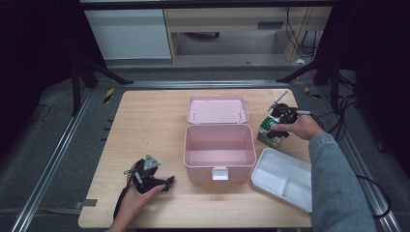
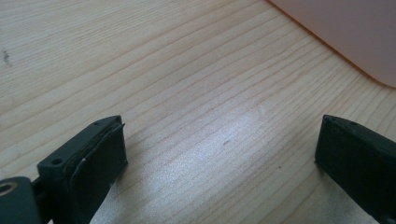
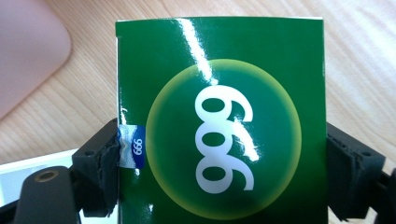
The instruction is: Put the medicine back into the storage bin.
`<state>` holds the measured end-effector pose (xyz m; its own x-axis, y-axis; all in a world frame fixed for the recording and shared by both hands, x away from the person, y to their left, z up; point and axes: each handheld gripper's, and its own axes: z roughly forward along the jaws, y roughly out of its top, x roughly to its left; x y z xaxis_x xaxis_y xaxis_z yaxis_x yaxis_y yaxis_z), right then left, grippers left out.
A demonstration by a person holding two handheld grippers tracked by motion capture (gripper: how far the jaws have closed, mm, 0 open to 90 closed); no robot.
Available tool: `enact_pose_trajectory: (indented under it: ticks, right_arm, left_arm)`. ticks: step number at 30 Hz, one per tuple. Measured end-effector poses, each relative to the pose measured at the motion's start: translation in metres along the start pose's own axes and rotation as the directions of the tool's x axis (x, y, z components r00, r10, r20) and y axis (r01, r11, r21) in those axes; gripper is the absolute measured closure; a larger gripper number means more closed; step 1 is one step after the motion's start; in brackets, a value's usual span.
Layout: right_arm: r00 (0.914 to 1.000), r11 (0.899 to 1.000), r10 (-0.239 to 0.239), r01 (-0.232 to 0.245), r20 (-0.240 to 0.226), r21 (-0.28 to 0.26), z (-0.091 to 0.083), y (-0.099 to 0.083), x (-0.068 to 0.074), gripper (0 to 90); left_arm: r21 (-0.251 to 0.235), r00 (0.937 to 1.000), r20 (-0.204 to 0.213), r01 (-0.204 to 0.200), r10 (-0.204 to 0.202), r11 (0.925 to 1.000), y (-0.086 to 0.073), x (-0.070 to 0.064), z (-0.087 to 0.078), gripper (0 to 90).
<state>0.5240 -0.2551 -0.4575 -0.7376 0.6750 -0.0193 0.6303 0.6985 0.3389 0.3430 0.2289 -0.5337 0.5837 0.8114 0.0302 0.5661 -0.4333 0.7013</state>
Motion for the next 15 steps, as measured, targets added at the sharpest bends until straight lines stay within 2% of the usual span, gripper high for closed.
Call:
enact_pose_trajectory:
  ticks: [8, 13, 14, 15]
  right_arm:
    - [0.9992, 0.998, -0.008, 0.01, 0.04, -0.065, -0.038, -0.005, 0.009, 16.5]
    - [0.9981, 0.993, -0.019, 0.025, 0.058, -0.115, -0.065, -0.007, 0.017, 16.6]
    - [0.9973, 0.991, -0.032, 0.04, 0.067, -0.13, -0.076, -0.007, 0.021, 16.6]
    - [0.9973, 0.991, -0.032, 0.04, 0.067, -0.13, -0.076, -0.007, 0.021, 16.6]
  left_arm:
    - [-0.002, 1.0, 0.001, 0.003, -0.003, 1.0, 0.0, 0.0, 0.0, 1.2]
    - [-0.002, 1.0, -0.001, 0.003, -0.003, 1.0, 0.0, 0.0, 0.0, 1.2]
    - [-0.004, 1.0, -0.002, 0.004, -0.004, 1.0, 0.0, 0.0, 0.0, 1.3]
    - [-0.004, 1.0, -0.002, 0.004, -0.004, 1.0, 0.0, 0.0, 0.0, 1.3]
